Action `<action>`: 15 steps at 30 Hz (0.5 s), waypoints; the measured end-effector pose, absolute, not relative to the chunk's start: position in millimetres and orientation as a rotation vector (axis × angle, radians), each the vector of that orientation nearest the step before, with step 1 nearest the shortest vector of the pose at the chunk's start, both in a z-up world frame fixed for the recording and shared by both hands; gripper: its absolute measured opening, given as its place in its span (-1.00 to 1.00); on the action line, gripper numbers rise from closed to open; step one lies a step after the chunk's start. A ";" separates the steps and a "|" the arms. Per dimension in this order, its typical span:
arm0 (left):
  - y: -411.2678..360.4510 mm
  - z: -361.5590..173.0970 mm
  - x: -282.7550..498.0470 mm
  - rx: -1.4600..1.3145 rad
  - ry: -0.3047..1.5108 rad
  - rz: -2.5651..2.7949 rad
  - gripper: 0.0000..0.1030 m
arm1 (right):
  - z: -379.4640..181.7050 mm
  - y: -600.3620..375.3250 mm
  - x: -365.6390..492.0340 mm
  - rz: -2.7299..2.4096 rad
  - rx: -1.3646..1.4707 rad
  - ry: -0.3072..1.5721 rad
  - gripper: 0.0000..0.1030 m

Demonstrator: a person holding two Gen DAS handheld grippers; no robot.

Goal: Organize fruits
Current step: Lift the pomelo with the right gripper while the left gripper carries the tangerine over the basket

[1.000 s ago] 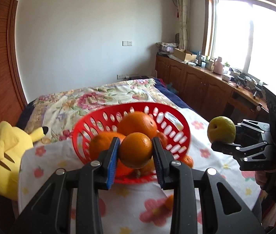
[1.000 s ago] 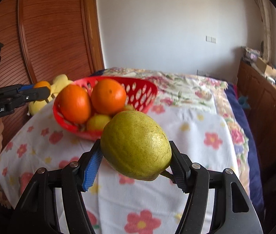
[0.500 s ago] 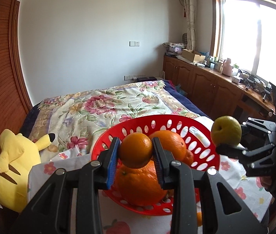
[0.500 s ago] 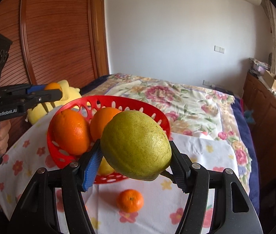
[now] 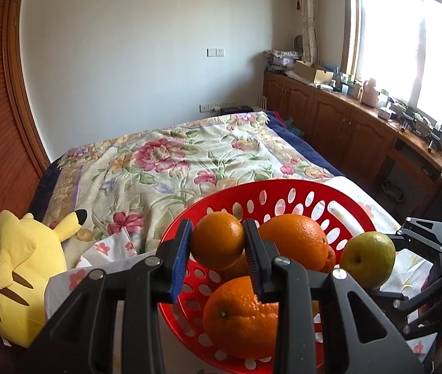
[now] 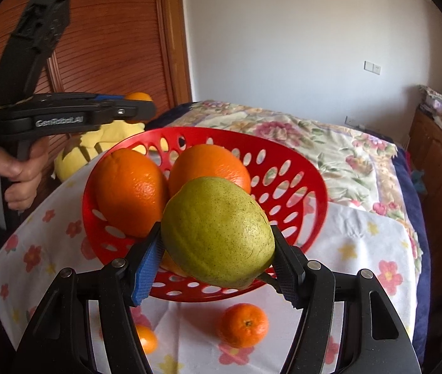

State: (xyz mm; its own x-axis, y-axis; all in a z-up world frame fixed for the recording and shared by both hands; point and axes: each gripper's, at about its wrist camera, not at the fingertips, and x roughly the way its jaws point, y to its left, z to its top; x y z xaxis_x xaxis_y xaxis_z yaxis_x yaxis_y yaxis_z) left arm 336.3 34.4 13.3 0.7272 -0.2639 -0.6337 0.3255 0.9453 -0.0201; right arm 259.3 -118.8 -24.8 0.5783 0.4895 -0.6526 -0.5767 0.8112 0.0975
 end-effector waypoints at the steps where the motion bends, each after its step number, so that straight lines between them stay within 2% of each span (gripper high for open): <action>1: 33.4 11.6 337.9 0.096 0.694 -0.325 -0.39 | -25.6 -117.2 259.5 0.630 -0.131 0.723 0.29; 15: 25.9 -2.4 344.4 0.107 0.748 -0.325 -0.39 | -27.9 -101.9 255.2 0.666 -0.138 0.718 0.29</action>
